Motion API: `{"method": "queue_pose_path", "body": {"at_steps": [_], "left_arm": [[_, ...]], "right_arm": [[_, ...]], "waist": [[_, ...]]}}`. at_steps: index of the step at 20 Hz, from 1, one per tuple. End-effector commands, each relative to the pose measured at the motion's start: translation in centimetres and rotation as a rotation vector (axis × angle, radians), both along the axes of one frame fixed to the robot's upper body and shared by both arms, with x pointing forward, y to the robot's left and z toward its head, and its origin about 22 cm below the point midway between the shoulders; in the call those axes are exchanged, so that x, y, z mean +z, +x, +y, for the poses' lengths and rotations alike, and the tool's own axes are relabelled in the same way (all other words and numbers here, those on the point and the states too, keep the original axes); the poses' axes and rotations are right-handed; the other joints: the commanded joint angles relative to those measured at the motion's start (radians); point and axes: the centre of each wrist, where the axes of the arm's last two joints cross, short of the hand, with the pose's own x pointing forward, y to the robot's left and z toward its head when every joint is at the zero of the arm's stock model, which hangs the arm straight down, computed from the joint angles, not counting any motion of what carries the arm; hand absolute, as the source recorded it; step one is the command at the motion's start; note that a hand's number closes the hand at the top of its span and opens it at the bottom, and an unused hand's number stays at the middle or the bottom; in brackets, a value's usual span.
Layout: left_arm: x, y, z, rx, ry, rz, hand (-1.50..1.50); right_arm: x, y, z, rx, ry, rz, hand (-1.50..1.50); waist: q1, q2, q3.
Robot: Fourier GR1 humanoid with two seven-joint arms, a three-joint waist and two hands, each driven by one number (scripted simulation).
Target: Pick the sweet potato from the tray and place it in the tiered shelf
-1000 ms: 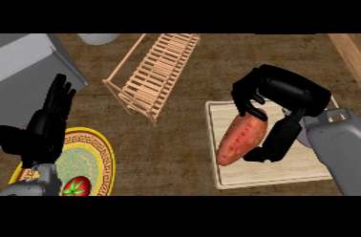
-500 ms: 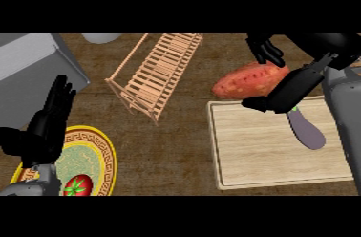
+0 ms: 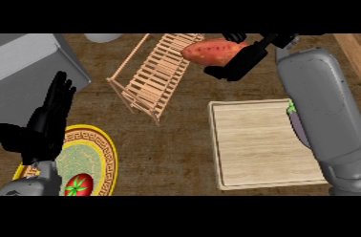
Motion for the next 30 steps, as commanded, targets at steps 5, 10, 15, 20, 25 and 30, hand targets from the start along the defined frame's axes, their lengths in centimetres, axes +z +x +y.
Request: {"method": "queue_pose_path", "body": {"at_steps": [5, 10, 15, 20, 25, 30], "left_arm": [[0.3, 0.6, 0.4, -0.025, 0.004, -0.005, 0.0], [-0.6, 0.4, 0.1, -0.006, 0.001, -0.011, 0.0], [0.2, 1.1, -1.3, -0.034, 0.001, 0.001, 0.0], [0.5, 0.5, 0.1, -0.027, -0.008, -0.01, 0.0], [0.8, 0.3, -0.5, -0.04, -0.003, -0.024, 0.0], [0.5, 1.1, -1.2, -0.036, 0.006, -0.011, 0.0]], "right_arm": [[-3.9, 3.8, 4.6, -0.029, 0.052, 0.007, 1.5], [-4.6, 4.3, 7.2, -0.034, 0.098, -0.002, 1.5], [-5.9, 5.2, 8.0, -0.015, 0.093, -0.028, 1.5], [-7.0, 5.5, 8.8, -0.095, 0.168, 0.077, 1.5], [-7.3, 5.6, 9.5, -0.042, 0.11, 0.123, -1.5], [-7.8, 6.1, 8.1, 0.012, 0.166, 0.161, -1.5]], "waist": [[0.02, 0.009, 0.0], [0.013, 0.005, 0.0], [0.019, 0.01, 0.0], [0.035, 0.013, 0.0], [0.037, 0.013, 0.0], [0.033, 0.015, 0.0]]}}
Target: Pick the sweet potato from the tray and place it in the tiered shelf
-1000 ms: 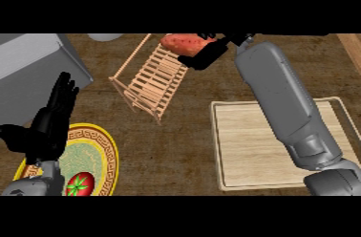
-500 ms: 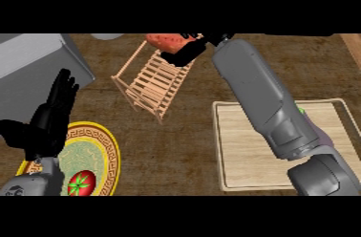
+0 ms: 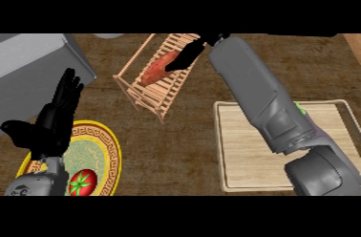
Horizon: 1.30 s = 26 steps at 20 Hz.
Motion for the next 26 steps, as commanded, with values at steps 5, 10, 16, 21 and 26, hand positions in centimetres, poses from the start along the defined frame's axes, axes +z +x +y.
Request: {"method": "queue_pose_path", "body": {"at_steps": [5, 10, 16, 21, 26], "left_arm": [[-0.8, -0.8, -0.5, 0.002, 0.001, -0.007, 0.0], [0.8, 0.2, 0.6, 0.011, -0.013, 0.013, 0.0], [-0.4, 0.3, 0.9, 0.011, 0.015, -0.004, 0.0], [0.3, 0.3, 0.5, -0.018, -0.003, 0.001, 0.0], [1.1, 0.6, -0.2, -0.03, -0.007, -0.017, 0.0]], "right_arm": [[1.2, 0.4, 0.1, 0.062, 0.15, 0.044, -1.5], [3.5, 1.1, -1.5, 0.019, 0.281, 0.069, -1.5], [7.7, 2.4, -7.8, -0.163, 0.334, 0.079, -1.5], [7.5, 2.5, -15.9, -0.247, 0.317, 0.13, -1.5], [8.1, 1.9, -20.5, -0.241, 0.31, 0.15, -1.5]], "waist": [[0.0, -0.002, 0.0], [0.0, -0.001, 0.0], [0.002, 0.005, 0.0], [0.02, 0.016, 0.001], [0.029, 0.02, 0.002]]}}
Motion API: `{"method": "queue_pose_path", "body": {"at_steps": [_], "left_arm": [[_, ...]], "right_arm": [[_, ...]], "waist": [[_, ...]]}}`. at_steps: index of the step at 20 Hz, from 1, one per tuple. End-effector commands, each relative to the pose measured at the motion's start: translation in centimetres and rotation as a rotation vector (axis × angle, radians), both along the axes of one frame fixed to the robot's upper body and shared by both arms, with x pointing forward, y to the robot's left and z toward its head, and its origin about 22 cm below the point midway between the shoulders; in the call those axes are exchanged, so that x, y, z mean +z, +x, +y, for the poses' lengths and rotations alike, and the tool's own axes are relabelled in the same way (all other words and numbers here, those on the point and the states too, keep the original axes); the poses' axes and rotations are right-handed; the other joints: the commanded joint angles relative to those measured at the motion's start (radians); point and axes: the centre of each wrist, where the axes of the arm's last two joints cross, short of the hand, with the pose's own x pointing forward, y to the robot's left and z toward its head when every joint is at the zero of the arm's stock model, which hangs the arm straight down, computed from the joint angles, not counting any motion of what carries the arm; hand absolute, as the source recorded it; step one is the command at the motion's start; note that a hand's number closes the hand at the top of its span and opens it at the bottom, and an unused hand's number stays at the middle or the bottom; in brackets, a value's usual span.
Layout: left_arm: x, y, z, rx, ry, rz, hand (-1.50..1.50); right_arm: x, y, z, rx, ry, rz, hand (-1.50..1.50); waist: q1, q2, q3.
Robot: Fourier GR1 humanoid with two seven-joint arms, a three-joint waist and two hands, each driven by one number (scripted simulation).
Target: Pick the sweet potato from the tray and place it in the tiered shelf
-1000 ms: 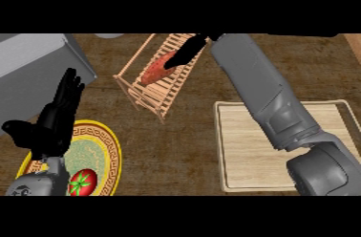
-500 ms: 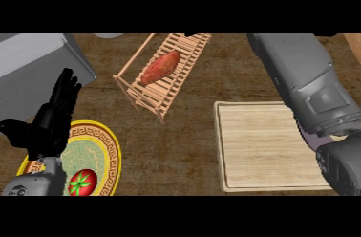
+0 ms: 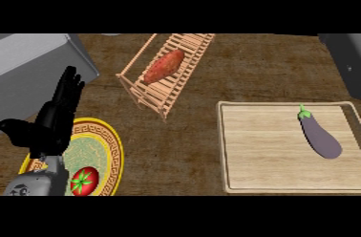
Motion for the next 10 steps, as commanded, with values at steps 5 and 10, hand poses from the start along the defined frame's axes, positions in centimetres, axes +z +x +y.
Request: {"method": "queue_pose_path", "body": {"at_steps": [5, 10], "left_arm": [[0.2, 0.7, -1.0, -0.019, -0.001, -0.029, 0.0], [0.9, 0.1, -0.6, -0.031, 0.002, -0.02, 0.0]], "right_arm": [[0.5, -1.4, -7.4, 0.033, 0.002, 0.01, -1.5], [-0.2, -1.9, -9.0, 0.028, 0.036, 0.006, -1.5]], "waist": [[0.016, 0.014, 0.001], [0.035, 0.012, 0.002]]}}
